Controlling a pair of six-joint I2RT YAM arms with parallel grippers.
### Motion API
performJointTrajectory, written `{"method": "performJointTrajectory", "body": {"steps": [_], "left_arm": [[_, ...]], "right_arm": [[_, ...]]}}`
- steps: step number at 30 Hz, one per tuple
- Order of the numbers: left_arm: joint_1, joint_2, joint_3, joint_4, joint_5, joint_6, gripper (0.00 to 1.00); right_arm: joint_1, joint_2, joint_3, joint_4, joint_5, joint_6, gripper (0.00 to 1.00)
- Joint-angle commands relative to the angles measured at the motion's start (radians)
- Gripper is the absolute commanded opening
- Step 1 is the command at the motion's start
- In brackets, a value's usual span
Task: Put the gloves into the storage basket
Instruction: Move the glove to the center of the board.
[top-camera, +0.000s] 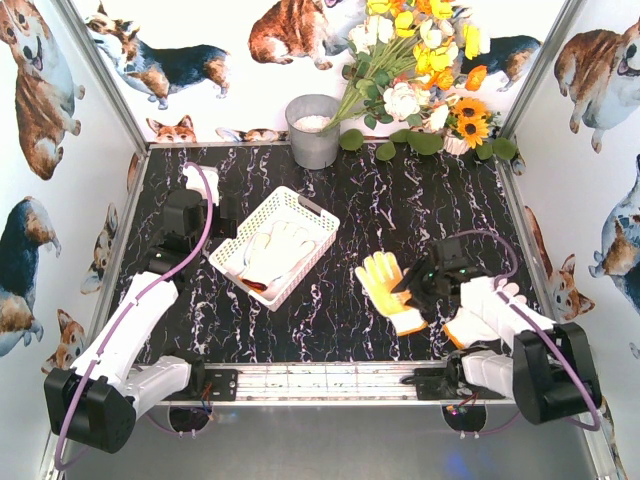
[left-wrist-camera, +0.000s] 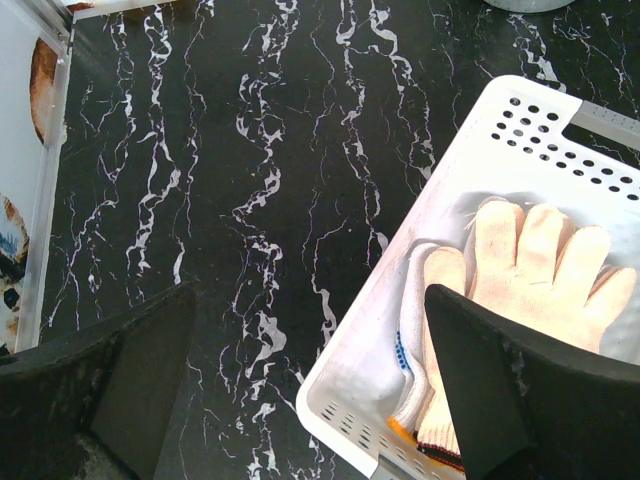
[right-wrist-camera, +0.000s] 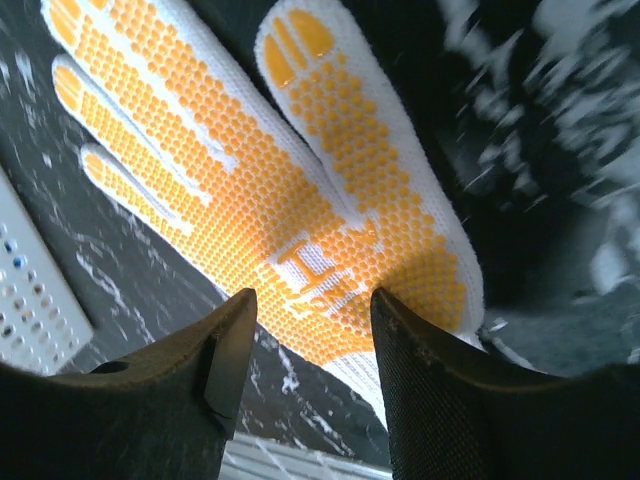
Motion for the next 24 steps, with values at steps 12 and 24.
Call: {"method": "performJointTrajectory", "body": {"steps": [12, 24], "left_arm": [[0.014, -0.013, -0.006, 0.027, -0.006, 0.010, 0.93], [0.014, -0.020, -0.010, 0.032, 0.044, -0.005, 0.94]], "right_arm": [[0.207, -0.216, 0.059, -0.187, 0.182, 0.070, 0.53], [0.191, -0.232, -0.003, -0.239, 0.136, 0.030, 0.50]]}}
